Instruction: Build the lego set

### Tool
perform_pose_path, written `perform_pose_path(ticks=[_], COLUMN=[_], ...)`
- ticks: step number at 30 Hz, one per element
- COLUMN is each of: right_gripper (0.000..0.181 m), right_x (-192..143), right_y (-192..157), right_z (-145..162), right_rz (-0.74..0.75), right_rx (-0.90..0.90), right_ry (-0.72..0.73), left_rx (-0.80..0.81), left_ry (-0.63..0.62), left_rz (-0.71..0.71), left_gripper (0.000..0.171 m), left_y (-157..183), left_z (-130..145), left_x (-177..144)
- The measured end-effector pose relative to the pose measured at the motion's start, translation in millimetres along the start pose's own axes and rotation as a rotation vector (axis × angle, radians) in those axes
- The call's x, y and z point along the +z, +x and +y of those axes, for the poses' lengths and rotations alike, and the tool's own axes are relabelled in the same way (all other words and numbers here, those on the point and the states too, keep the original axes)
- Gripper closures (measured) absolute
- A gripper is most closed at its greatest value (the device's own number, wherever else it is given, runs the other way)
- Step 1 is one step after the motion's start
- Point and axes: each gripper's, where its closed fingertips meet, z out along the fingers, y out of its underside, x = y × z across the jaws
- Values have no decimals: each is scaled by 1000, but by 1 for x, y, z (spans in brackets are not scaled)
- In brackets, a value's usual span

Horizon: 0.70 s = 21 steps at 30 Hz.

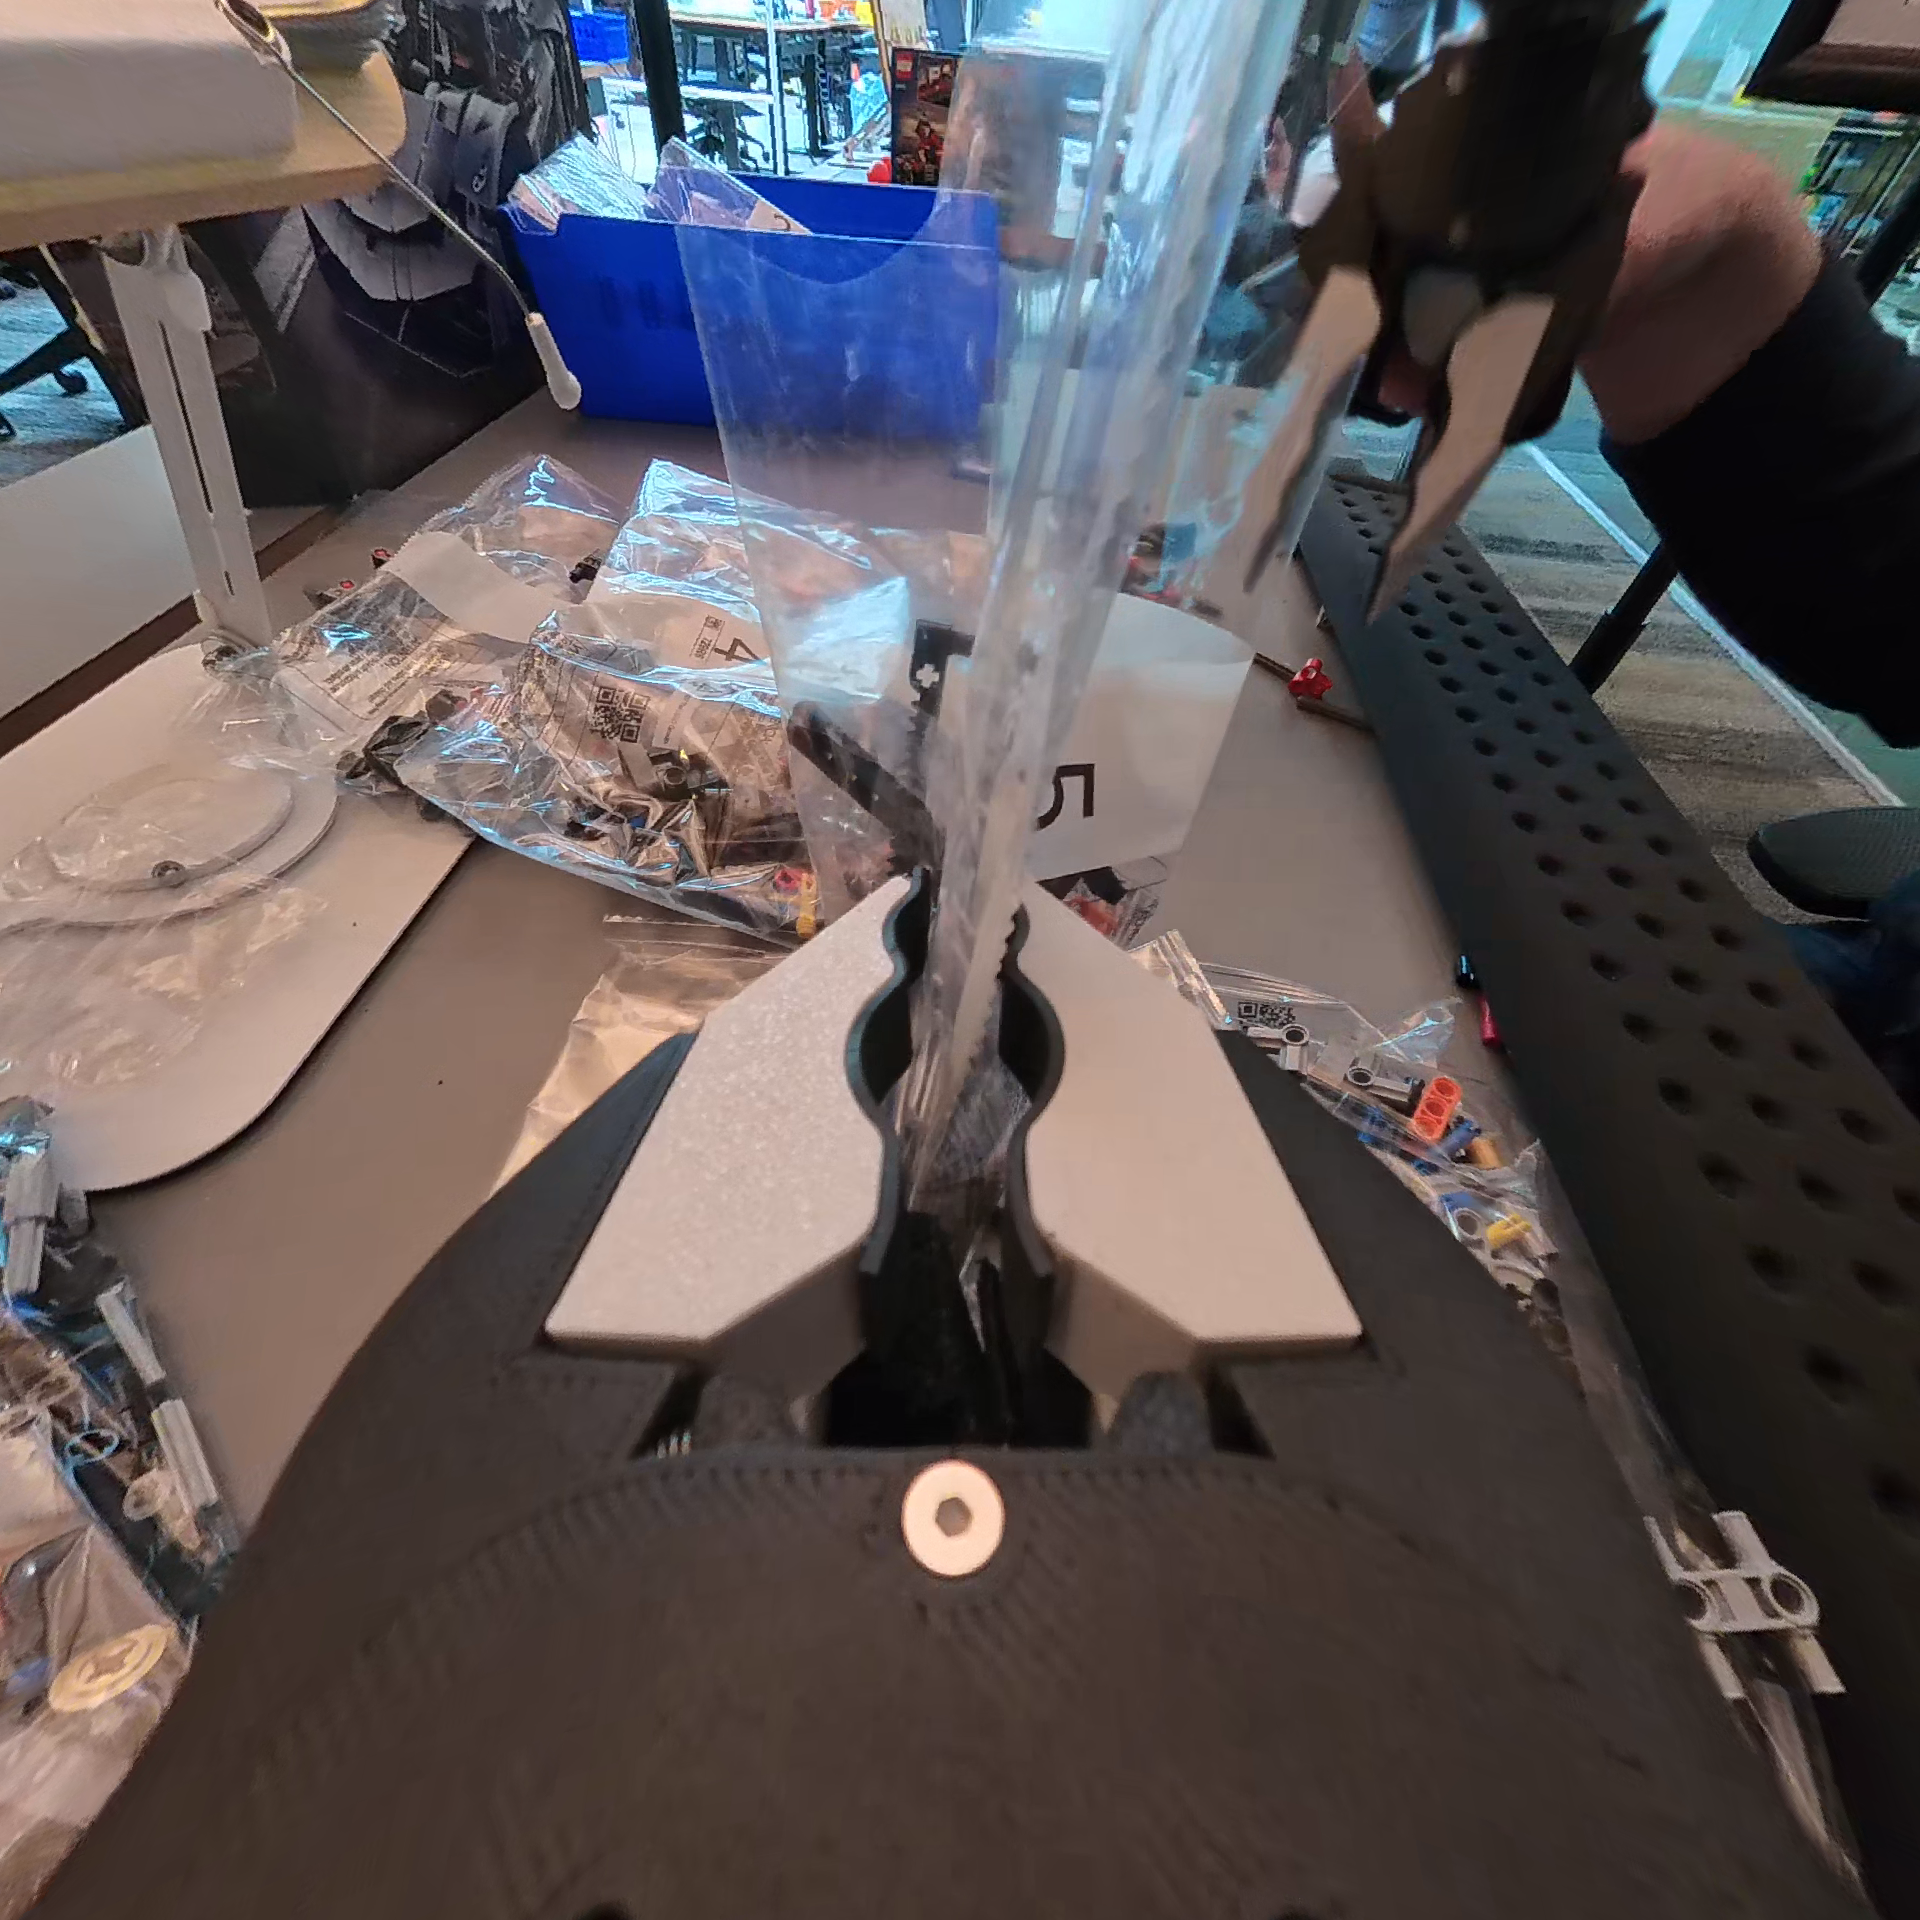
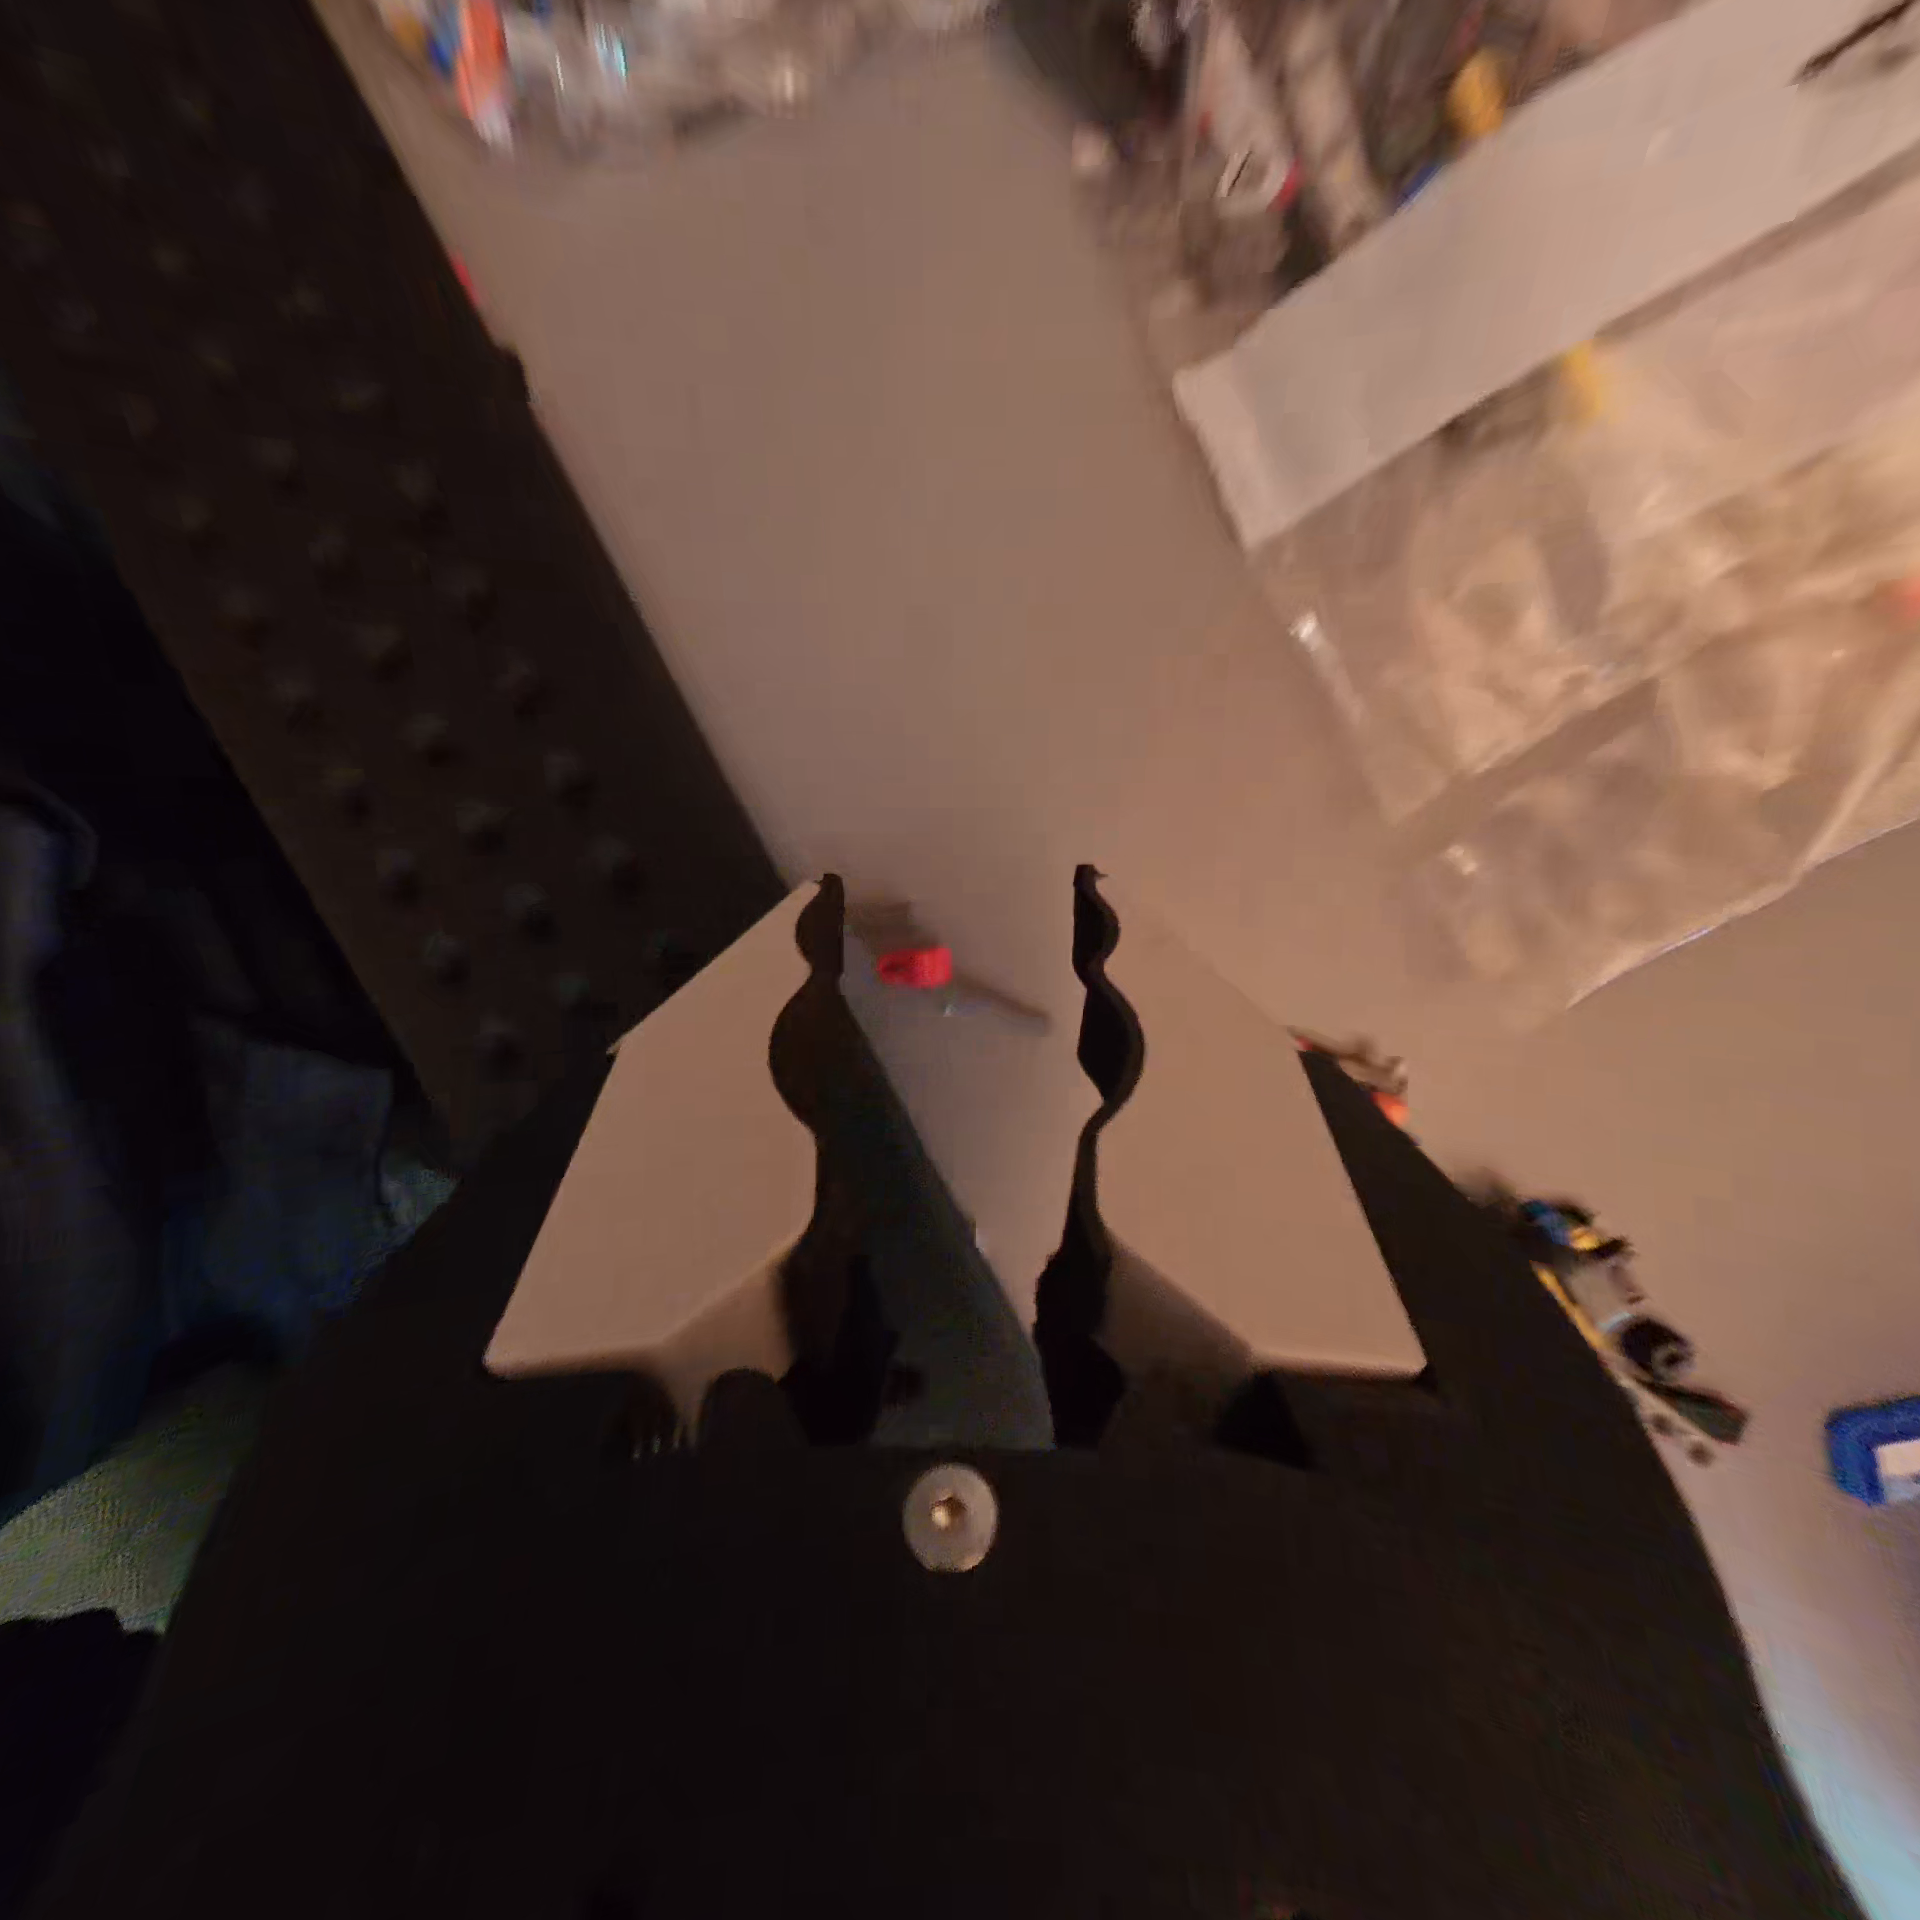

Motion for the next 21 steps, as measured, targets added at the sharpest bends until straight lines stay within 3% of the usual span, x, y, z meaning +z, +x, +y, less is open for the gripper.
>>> perform_pose_path(ticks=[7, 11, 15, 21], right_gripper=[151, 159, 181, 181], right_x=[32, 37, 39, 37], right_y=[-10, -9, 0, 16], right_z=[24, 19, 16, 3], right_rz=[-27, -12, 25, 42], right_rx=[5, -5, -12, 32], right_ry=[-89, -79, -77, 2], left_rx=[-3, -4, -3, 0], left_ry=[-4, -6, -7, -6], left_rz=[-3, -1, -1, -2], left_gripper=[162, 162, 162, 162], left_y=[0, -1, 0, 0], left_z=[1, 2, 2, 1], left_x=[0, 0, 1, 0])
